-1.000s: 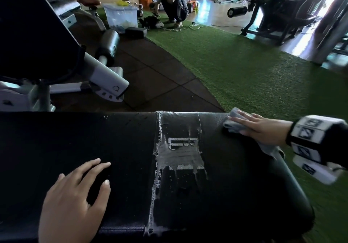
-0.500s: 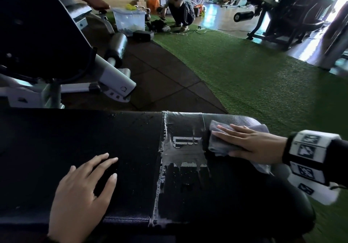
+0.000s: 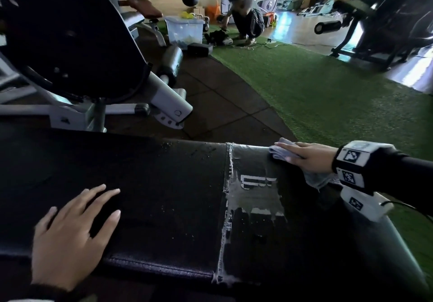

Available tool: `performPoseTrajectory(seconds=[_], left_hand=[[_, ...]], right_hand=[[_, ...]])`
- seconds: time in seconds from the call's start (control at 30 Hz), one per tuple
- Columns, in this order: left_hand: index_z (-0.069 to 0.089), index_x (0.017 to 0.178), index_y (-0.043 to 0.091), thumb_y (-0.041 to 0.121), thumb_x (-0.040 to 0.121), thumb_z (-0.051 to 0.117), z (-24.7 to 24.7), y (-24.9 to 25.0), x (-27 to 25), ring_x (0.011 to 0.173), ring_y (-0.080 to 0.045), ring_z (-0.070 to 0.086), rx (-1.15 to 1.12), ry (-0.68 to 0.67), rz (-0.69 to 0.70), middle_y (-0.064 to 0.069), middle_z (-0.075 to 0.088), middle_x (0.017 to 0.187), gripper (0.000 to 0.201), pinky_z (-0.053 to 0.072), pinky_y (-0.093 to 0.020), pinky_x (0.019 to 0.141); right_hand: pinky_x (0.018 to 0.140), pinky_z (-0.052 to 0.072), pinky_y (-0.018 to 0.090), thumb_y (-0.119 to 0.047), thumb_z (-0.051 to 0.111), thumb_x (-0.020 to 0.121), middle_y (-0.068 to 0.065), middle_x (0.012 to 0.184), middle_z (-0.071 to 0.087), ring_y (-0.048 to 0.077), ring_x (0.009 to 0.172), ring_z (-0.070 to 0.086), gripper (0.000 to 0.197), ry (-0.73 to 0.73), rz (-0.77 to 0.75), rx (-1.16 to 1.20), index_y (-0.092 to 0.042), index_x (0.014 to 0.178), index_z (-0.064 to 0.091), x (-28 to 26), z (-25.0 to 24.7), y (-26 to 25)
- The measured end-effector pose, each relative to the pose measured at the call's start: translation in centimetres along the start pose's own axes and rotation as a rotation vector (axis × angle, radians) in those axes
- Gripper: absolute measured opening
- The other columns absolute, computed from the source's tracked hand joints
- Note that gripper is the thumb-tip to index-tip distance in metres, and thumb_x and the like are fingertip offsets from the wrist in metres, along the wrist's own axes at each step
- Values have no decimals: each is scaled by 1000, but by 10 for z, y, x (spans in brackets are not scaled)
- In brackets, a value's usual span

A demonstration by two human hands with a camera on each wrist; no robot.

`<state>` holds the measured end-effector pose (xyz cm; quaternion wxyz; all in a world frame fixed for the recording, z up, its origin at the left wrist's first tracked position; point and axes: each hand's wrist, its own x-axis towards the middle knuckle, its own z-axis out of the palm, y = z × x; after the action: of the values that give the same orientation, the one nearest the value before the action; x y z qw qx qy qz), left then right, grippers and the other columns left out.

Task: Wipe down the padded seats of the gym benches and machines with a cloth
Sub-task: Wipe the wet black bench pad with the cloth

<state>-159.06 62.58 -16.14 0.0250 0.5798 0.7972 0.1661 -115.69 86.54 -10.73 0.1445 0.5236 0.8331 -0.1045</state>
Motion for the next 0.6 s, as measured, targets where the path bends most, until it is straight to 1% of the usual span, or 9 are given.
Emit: performPoseTrajectory(seconds=[0.07,0.1,0.2,0.3,0.4,0.47,0.53,0.6], left_hand=[[37,134,56,69,85,19,-2,3,-2,139,-1,25,12,3,1,28,34,146,54,15,-46,115],[37,134,56,69,85,20,-2,4,-3,139,0,25,11,8,4,28,34,146,54,14,-45,115],[40,133,55,67,85,22,-4,4,-4,139,0,25,4,18,2,28,35,145,53,14,-43,115],[41,133,55,67,85,24,-3,4,-4,139,1,26,-2,27,-5,29,36,145,53,14,-41,115],[43,133,53,66,85,26,-3,5,-5,138,1,28,2,36,-3,29,38,144,52,15,-42,115],[44,133,52,65,86,27,-4,5,-5,138,0,29,5,33,-5,28,38,144,52,16,-42,115],[44,133,52,65,86,26,-5,6,-6,138,1,28,3,34,-8,29,37,144,52,15,-41,116],[43,133,52,65,86,26,-5,7,-6,138,2,26,5,28,-9,29,37,144,52,15,-41,115]], right_hand=[[111,20,27,-41,28,101,-5,158,7,20,141,26,54,-4,-16,-10,-33,150,5,19,-7,-18],[109,22,26,-40,28,101,-7,158,7,20,139,29,54,-8,-18,-19,-32,150,7,28,-10,-27],[106,26,27,-43,27,101,-11,156,16,22,136,35,53,7,-31,-40,-34,150,9,51,-16,-57],[109,26,32,-47,26,100,-10,156,18,23,136,35,53,-13,-101,-35,-38,149,7,70,-22,-90],[113,22,35,-45,23,101,-5,158,7,25,140,28,53,-45,-188,-63,-38,149,4,77,-26,-119],[113,20,40,-42,21,102,-1,159,-1,30,141,23,52,-73,-245,-114,-37,149,1,70,-28,-133],[114,14,51,-42,19,102,-2,158,-9,35,143,11,51,-108,-302,-172,-41,148,-1,53,-30,-143],[114,7,57,-42,20,101,-6,157,-16,36,143,-3,49,-148,-373,-210,-46,146,-1,32,-27,-147]])
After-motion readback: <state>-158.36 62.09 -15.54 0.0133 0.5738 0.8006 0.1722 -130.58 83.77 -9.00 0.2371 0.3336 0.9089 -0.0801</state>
